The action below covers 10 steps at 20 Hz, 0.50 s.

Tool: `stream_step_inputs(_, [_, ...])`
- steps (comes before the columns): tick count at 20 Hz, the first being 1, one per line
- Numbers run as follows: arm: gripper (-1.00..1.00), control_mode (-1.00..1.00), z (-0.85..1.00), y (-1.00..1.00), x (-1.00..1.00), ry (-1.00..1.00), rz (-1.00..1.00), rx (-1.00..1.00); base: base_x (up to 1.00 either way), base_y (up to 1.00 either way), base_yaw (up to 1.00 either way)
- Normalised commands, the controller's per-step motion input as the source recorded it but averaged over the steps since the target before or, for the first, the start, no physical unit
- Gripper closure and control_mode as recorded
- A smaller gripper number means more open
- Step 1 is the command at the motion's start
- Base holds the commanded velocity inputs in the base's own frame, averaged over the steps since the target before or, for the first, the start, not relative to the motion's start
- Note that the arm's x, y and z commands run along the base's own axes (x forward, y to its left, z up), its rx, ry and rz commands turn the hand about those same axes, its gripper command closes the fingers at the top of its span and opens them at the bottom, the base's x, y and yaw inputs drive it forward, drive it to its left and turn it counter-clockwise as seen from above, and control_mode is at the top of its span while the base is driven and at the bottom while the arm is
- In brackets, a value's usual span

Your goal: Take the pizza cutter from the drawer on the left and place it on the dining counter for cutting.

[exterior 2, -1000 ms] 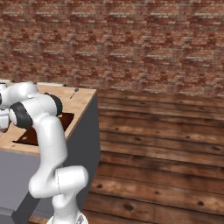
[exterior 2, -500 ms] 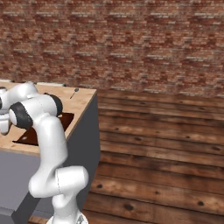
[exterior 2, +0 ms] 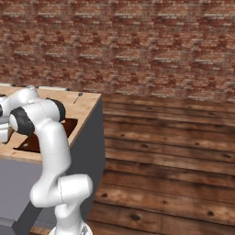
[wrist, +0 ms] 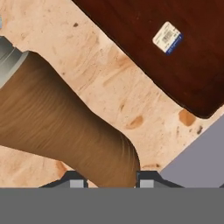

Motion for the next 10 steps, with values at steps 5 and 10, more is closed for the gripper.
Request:
stream_step_inputs(5, [1.0, -1.0, -0.07, 0.1, 0.04, 0.0, -0.05, 0.0, 0.0, 0.0, 0.0])
stream_step_inputs(10, [-1.0, -1.0, -0.04, 0.08, 0.01, -0.02, -0.05, 0.0, 0.0, 0.0, 0.0])
